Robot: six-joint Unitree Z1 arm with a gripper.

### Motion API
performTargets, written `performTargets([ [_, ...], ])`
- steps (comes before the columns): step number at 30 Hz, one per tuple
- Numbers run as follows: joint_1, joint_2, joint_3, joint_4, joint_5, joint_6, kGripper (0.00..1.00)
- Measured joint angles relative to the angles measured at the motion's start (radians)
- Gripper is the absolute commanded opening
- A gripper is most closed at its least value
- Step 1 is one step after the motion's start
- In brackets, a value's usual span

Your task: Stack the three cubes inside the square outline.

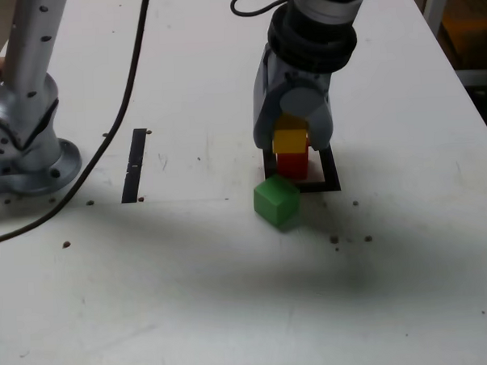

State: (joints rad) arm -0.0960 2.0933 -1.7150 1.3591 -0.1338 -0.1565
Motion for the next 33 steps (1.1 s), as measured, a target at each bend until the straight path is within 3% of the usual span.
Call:
performTargets([
  [13,0.013,0.013,-0.005,0.001,-0.012,0.013,0.27],
  [20,0.015,0.030,-0.007,0.002,-0.024,0.025,0.38],
  [23,0.016,0.038,-0.011,0.004,-0.034,0.032,0.50],
  [28,0.016,0.039,-0.013,0.008,-0.035,0.033,0.79],
  [33,0.020,0.037,-0.013,0.008,-0.029,0.033,0.95],
])
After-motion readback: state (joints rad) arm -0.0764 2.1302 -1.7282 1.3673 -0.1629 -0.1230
